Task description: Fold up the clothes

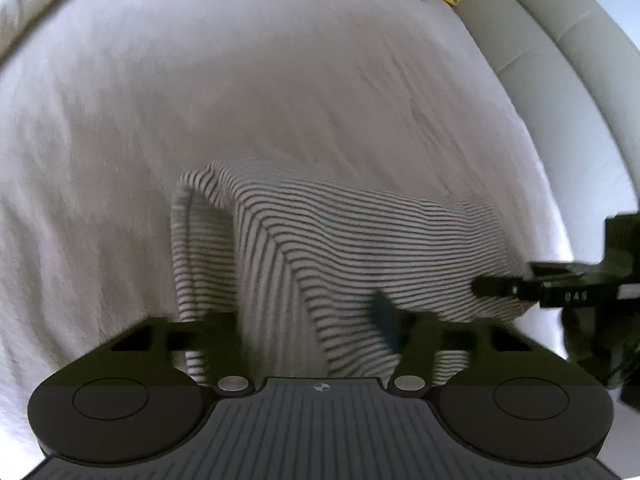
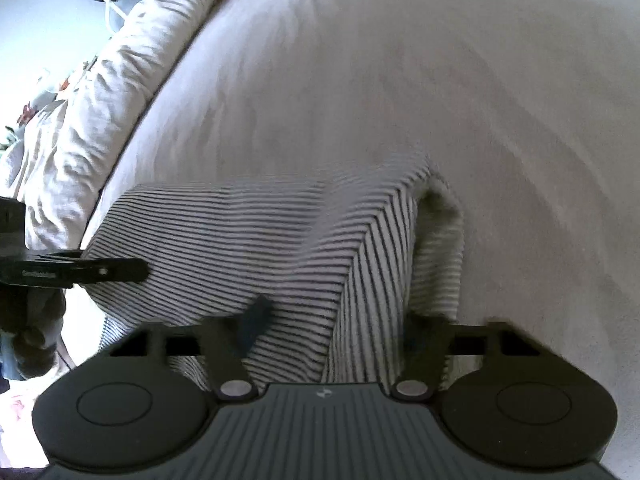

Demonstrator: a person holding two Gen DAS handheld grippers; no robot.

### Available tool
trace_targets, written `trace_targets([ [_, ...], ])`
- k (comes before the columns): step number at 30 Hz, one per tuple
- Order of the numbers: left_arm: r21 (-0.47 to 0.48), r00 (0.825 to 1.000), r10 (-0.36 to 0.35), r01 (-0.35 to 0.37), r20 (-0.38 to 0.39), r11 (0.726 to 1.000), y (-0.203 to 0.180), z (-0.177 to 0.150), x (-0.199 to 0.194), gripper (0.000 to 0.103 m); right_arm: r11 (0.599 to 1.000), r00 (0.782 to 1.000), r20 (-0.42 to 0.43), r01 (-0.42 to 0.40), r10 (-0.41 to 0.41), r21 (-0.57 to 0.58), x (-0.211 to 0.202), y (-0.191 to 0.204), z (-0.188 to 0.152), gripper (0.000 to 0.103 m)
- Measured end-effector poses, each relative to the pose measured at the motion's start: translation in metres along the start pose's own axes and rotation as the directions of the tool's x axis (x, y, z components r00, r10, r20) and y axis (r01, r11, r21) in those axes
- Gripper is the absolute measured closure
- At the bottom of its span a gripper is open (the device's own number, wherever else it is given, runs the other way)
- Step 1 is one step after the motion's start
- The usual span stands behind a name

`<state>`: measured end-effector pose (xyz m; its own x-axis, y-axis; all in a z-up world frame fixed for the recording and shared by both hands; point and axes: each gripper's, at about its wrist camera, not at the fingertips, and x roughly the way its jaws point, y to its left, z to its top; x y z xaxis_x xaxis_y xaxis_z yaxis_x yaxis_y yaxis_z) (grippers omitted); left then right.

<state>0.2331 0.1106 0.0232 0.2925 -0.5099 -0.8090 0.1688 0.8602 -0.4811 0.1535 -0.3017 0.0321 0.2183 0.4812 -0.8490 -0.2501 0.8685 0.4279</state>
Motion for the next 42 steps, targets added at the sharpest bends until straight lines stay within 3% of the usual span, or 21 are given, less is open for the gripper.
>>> trace_targets([
  [1,0.026,1.0,-0.005,0.005,0.013,1.0,-0.008,0.0,-0.007,0.075,1.0,1.0,0.002,-0.003,0.003,-0.014,-0.006,0.004,0.0,0.071],
  [2,0.049,0.999,-0.023,0.022,0.022,0.999,-0.01,-0.003,-0.022,0.075,1.0,1.0,0.003,-0.006,0.006,-0.029,-0.012,0.007,-0.001,0.079],
  [3,0.06,0.999,-0.042,0.041,0.027,0.997,-0.015,-0.005,-0.032,0.076,0.999,1.0,0.005,-0.01,0.01,-0.042,-0.019,0.011,-0.002,0.081],
  [7,0.073,0.996,-0.089,0.089,0.0,0.993,-0.025,-0.023,-0.062,0.075,0.998,0.999,-0.016,-0.043,0.042,-0.039,-0.052,0.014,-0.019,0.081],
  [9,0.062,0.997,-0.072,0.074,-0.032,0.995,-0.017,-0.038,-0.064,0.068,1.0,0.999,-0.033,-0.022,0.021,-0.022,-0.054,0.011,-0.028,0.08],
  [11,0.045,0.999,-0.002,0.004,-0.054,0.999,-0.007,-0.051,-0.051,0.063,0.999,0.998,-0.045,0.041,-0.04,0.008,-0.045,0.003,-0.039,0.077],
  [15,0.021,0.992,0.042,-0.04,-0.115,0.999,0.006,-0.06,-0.028,0.055,0.997,0.995,-0.08,0.069,-0.066,0.032,-0.027,-0.005,-0.053,0.06],
  [17,0.042,0.993,0.028,-0.023,-0.116,0.999,0.007,-0.058,-0.037,0.034,0.998,0.995,-0.081,0.06,-0.058,0.022,-0.029,-0.003,-0.054,0.05],
  [18,0.046,0.994,0.03,-0.025,-0.103,0.999,0.008,-0.057,-0.044,0.028,0.998,0.995,-0.076,0.058,-0.056,0.019,-0.031,0.0,-0.053,0.039],
  [20,0.019,0.996,0.04,-0.039,-0.076,0.999,0.016,-0.055,-0.055,0.02,0.997,0.996,-0.046,0.08,-0.08,0.014,-0.039,0.003,-0.051,0.029],
  [24,-0.072,0.997,0.056,-0.06,-0.049,0.996,0.037,-0.051,-0.063,0.015,0.996,0.996,0.02,0.088,-0.089,0.028,-0.053,0.002,-0.041,0.029],
  [29,-0.106,0.994,0.02,-0.031,-0.106,0.994,0.033,-0.045,-0.016,0.007,0.989,0.998,0.012,0.055,-0.057,0.14,-0.019,-0.01,-0.031,0.029],
  [33,-0.128,0.998,-0.036,0.029,-0.053,0.991,0.034,-0.044,-0.025,0.009,0.963,1.0,-0.007,0.022,-0.021,0.269,0.013,-0.028,-0.032,0.022],
  [34,-0.131,0.998,-0.05,0.044,-0.039,0.99,0.033,-0.043,-0.029,0.025,0.968,1.0,0.001,0.006,-0.006,0.252,0.012,-0.023,-0.029,0.027],
  [35,-0.118,0.999,-0.042,0.038,-0.034,0.992,0.031,-0.042,-0.032,0.031,0.979,1.0,0.008,-0.03,0.029,0.202,0.009,-0.013,-0.026,0.039],
  [36,-0.105,0.999,-0.035,0.032,-0.028,0.994,0.029,-0.041,-0.034,0.032,0.987,0.999,0.016,-0.038,0.036,0.155,0.004,-0.004,-0.023,0.039],
  [38,-0.09,0.999,-0.014,0.01,-0.045,0.996,0.027,-0.04,-0.029,0.032,0.995,0.999,0.021,-0.028,0.027,0.093,-0.001,0.005,-0.019,0.039],
  [40,-0.087,0.997,0.004,-0.01,-0.075,0.996,0.026,-0.039,-0.016,0.026,0.992,1.0,0.018,-0.005,0.002,0.123,0.001,-0.003,-0.015,0.038],
  [42,-0.121,0.997,-0.012,0.002,-0.082,0.993,0.025,-0.034,-0.003,0.017,0.98,1.0,0.003,-0.011,0.011,0.197,0.017,-0.017,-0.006,0.029],
])
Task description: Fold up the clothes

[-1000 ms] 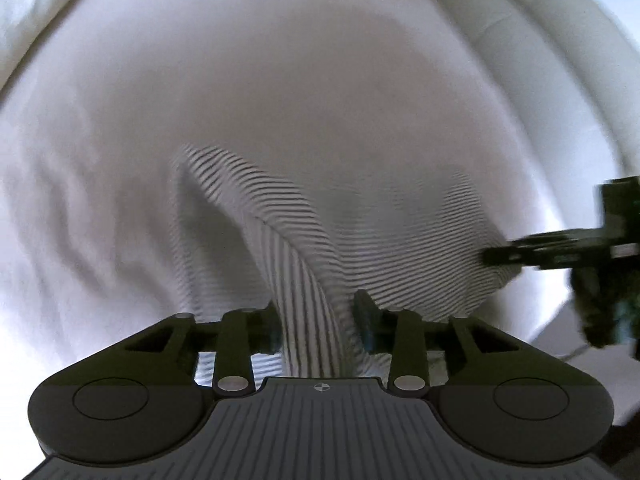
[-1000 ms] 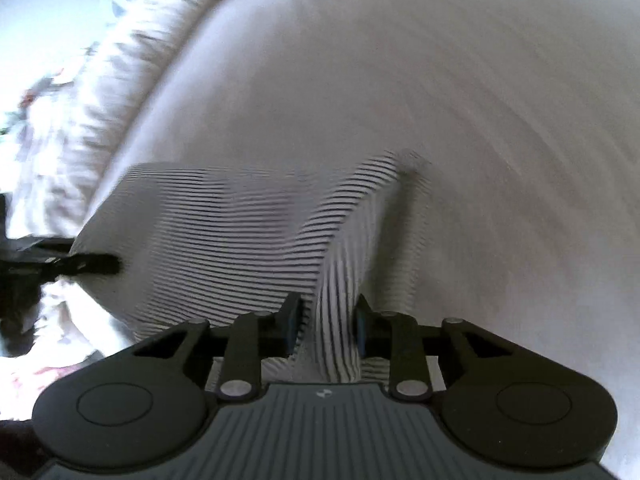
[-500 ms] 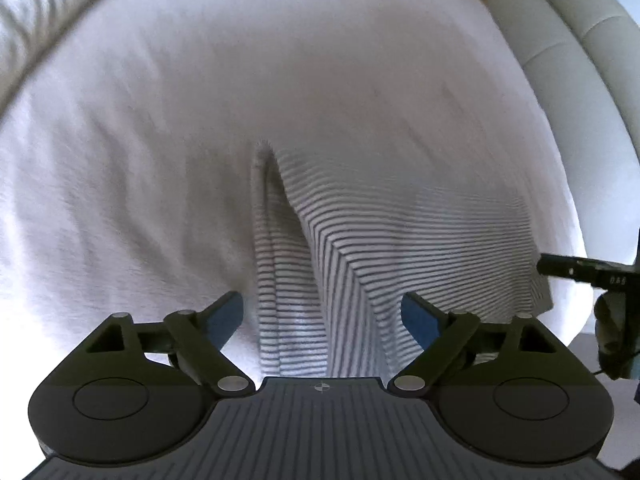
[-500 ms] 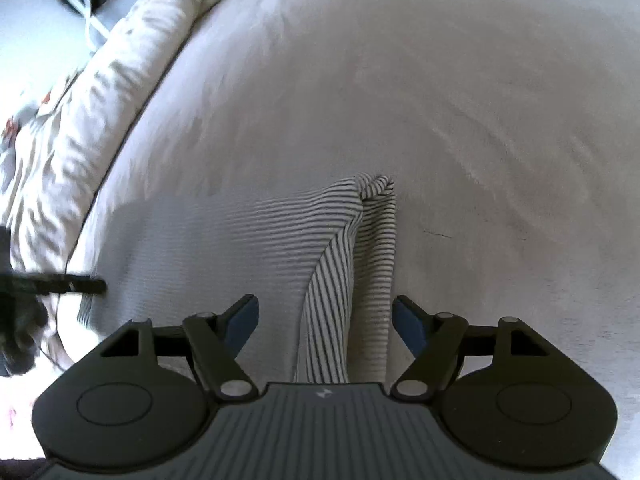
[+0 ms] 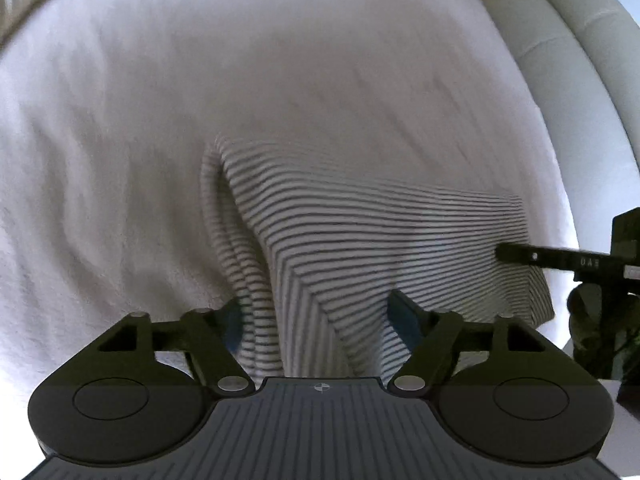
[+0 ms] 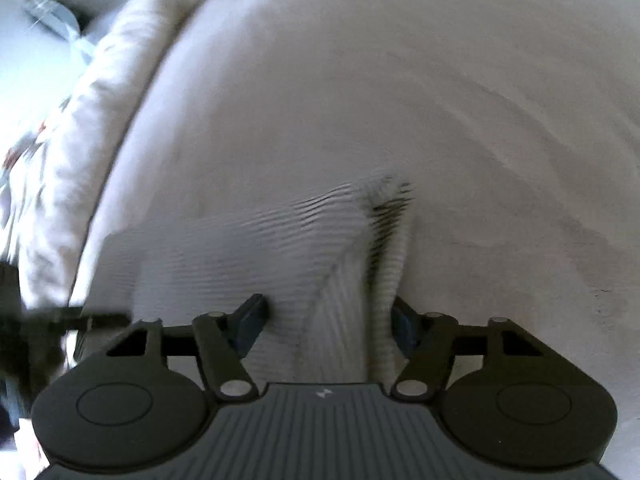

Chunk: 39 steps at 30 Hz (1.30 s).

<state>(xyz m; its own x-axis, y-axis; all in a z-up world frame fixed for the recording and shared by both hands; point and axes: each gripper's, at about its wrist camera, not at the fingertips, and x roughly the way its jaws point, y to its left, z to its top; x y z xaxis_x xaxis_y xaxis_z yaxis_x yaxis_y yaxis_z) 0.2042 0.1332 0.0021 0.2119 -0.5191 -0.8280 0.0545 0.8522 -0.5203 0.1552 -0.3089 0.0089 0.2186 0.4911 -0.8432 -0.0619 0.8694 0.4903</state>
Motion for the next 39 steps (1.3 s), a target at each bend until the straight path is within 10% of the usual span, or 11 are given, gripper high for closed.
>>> trace_targets([
  [4,0.025,1.0,0.011,-0.011,0.013,1.0,-0.01,0.0,0.004,0.01,0.994,0.996,-0.023,-0.08,0.081,0.073,0.018,-0.002,0.013,0.02],
  [10,0.018,0.999,-0.008,0.007,0.041,1.0,-0.021,-0.003,-0.019,0.056,0.996,0.995,-0.066,-0.074,0.071,-0.053,0.019,0.027,0.026,0.036],
  [15,0.031,0.984,-0.103,0.1,0.147,0.995,-0.034,0.007,-0.058,0.06,0.981,0.993,-0.023,-0.116,0.114,-0.157,-0.005,0.059,0.073,0.05],
  [19,0.032,0.979,-0.036,0.03,0.199,0.999,-0.024,0.002,-0.068,0.052,0.924,0.996,0.075,-0.024,0.056,-0.381,-0.011,0.122,0.105,0.047],
  [25,-0.075,0.981,0.105,-0.094,0.161,0.993,0.024,-0.028,-0.076,0.043,0.834,0.948,0.238,0.301,-0.21,-0.463,-0.012,0.127,0.104,0.015],
  [33,0.028,0.927,-0.075,0.07,0.368,0.997,-0.004,-0.008,-0.094,0.013,0.786,0.9,0.147,0.431,-0.41,-0.444,0.044,0.094,0.06,0.0],
  [39,0.103,0.984,0.001,-0.02,0.18,0.995,-0.013,-0.017,-0.022,0.01,0.84,0.916,0.163,0.401,-0.367,-0.366,0.054,0.079,0.051,0.0],
])
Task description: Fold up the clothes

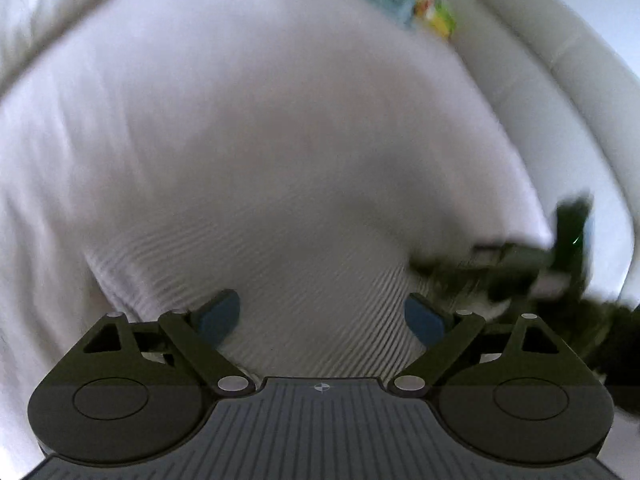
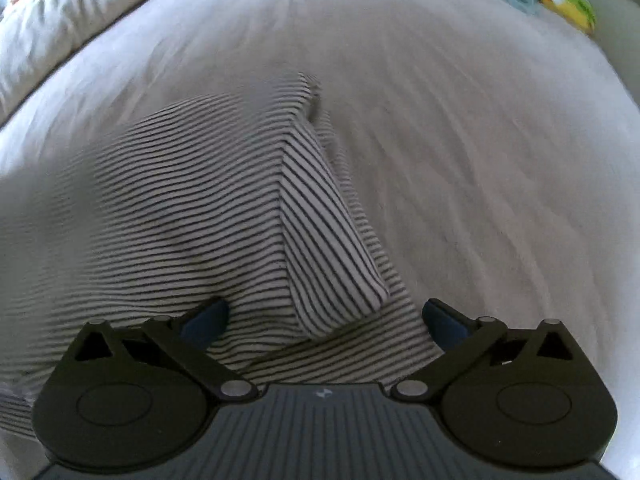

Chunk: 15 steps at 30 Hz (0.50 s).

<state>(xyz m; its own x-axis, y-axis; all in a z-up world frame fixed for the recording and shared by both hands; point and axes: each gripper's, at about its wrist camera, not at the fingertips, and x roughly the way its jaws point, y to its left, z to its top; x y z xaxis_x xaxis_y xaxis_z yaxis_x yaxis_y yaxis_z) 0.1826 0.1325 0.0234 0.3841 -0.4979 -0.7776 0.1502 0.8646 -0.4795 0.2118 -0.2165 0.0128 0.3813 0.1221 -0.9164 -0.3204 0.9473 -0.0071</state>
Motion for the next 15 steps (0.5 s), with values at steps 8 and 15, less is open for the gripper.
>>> trace_targets([
  [8,-0.041,1.0,0.009,-0.009,0.003,0.999,-0.026,0.008,-0.011,0.009,0.995,0.994,-0.027,-0.102,0.102,-0.014,-0.025,-0.014,0.015,0.0],
  [15,-0.214,0.993,0.028,-0.052,-0.117,0.976,0.004,-0.024,-0.012,0.007,0.999,0.996,0.071,-0.049,0.05,-0.017,-0.069,-0.008,-0.016,0.0],
])
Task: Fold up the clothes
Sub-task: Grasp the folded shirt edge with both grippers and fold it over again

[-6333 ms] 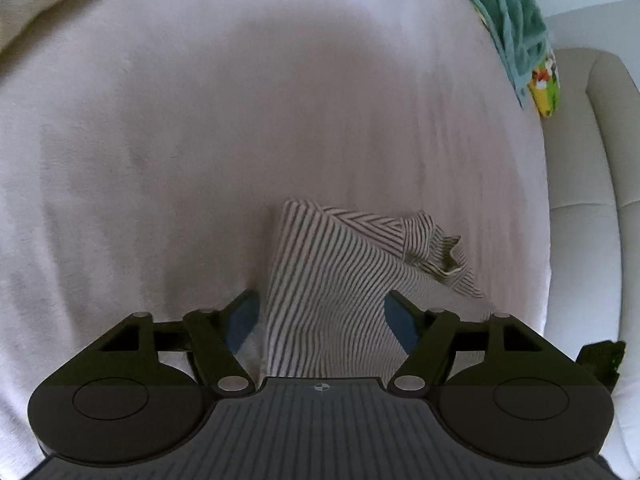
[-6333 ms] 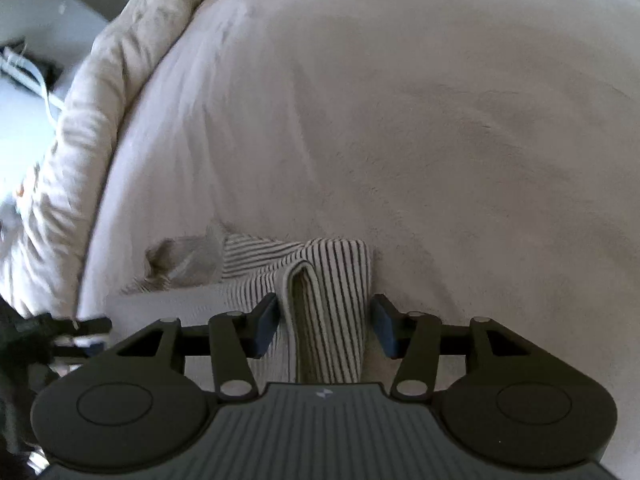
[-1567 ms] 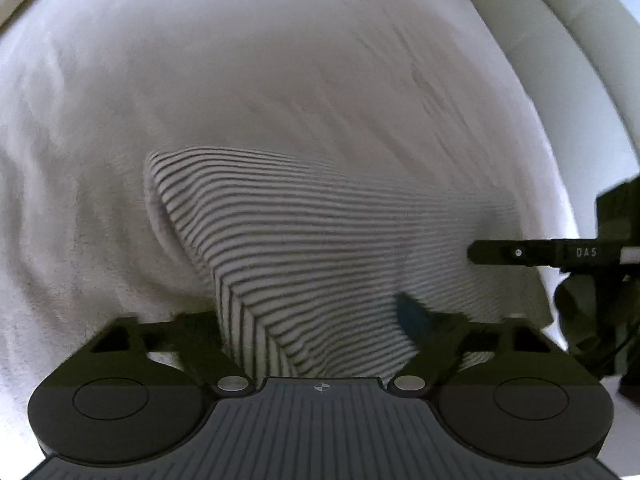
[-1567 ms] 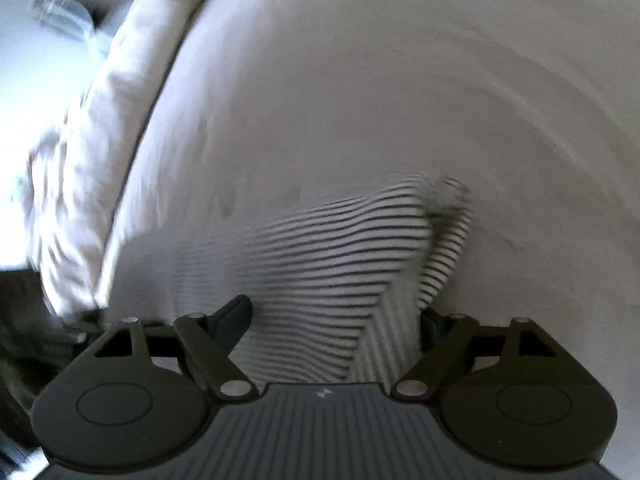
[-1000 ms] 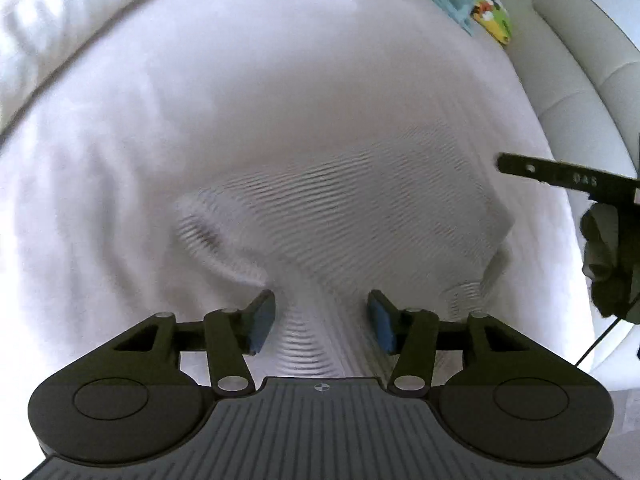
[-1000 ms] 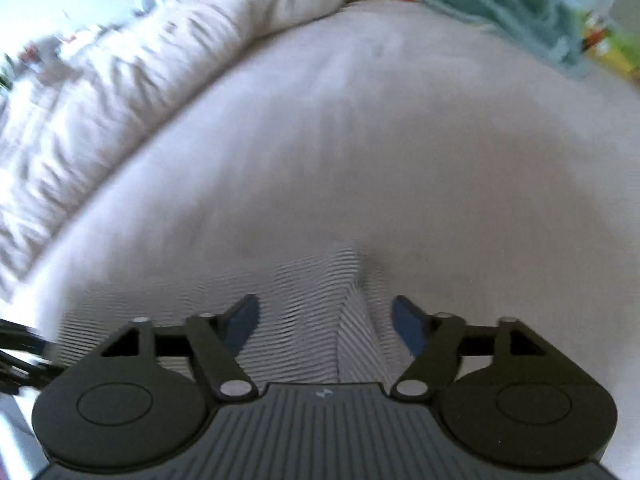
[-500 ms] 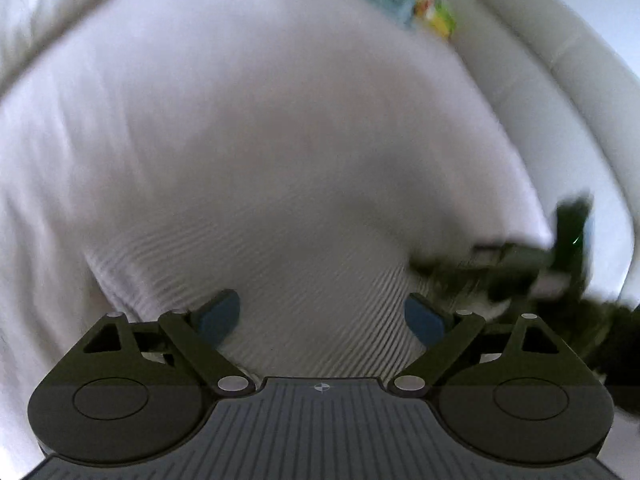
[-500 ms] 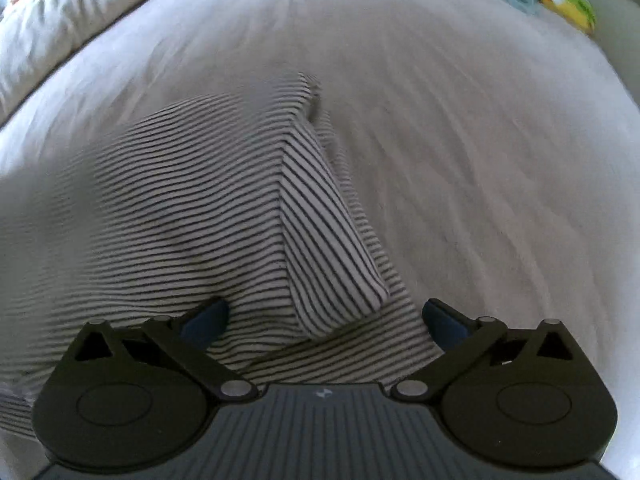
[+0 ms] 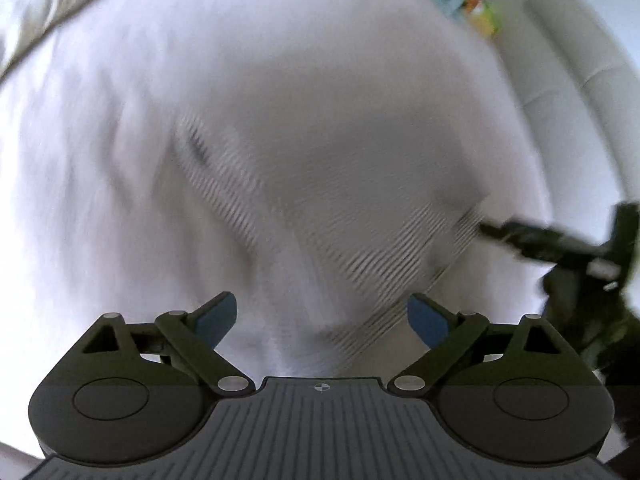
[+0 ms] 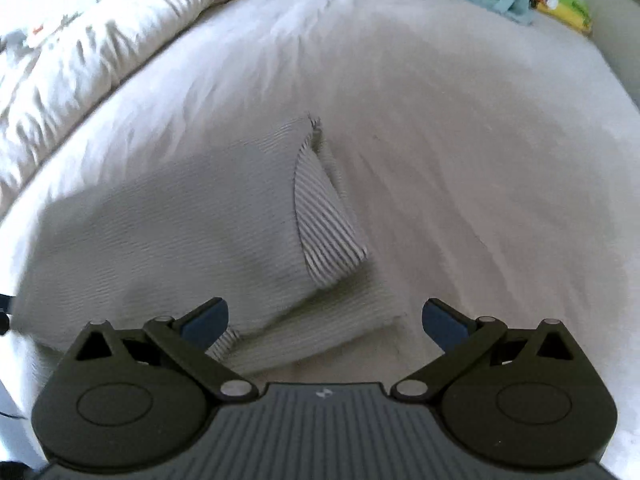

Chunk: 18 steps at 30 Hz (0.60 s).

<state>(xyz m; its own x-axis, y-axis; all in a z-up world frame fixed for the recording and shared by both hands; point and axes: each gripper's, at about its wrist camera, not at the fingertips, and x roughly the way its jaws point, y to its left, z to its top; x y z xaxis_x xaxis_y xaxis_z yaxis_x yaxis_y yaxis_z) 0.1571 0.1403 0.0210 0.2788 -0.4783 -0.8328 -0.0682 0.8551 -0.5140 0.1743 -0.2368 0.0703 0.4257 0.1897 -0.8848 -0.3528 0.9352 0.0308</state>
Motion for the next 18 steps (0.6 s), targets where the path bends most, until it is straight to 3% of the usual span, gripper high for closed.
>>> trace_targets([
  [5,0.055,0.988,-0.151,0.152,-0.033,0.987,-0.027,-0.007,0.019,0.008,0.997,0.999,-0.014,0.053,-0.052,0.062,0.01,0.001,0.007,0.0],
  [7,0.159,0.963,-0.268,0.269,-0.025,0.95,-0.05,-0.01,0.002,0.009,0.994,0.998,0.004,0.062,-0.062,0.09,0.01,0.001,0.019,0.0],
  [12,0.167,0.899,-0.429,0.438,-0.089,0.884,-0.056,-0.022,-0.032,0.012,0.997,0.995,0.077,0.064,-0.068,0.052,0.0,0.004,0.037,0.0],
  [17,0.133,0.923,-0.375,0.363,0.084,0.922,-0.042,-0.002,-0.051,0.009,0.992,0.991,0.084,0.096,-0.103,0.075,0.027,0.0,0.04,0.0],
  [18,0.116,0.929,-0.351,0.339,0.113,0.934,-0.038,0.002,-0.051,0.009,0.99,0.992,0.046,0.113,-0.117,0.081,0.041,0.001,0.036,0.0],
])
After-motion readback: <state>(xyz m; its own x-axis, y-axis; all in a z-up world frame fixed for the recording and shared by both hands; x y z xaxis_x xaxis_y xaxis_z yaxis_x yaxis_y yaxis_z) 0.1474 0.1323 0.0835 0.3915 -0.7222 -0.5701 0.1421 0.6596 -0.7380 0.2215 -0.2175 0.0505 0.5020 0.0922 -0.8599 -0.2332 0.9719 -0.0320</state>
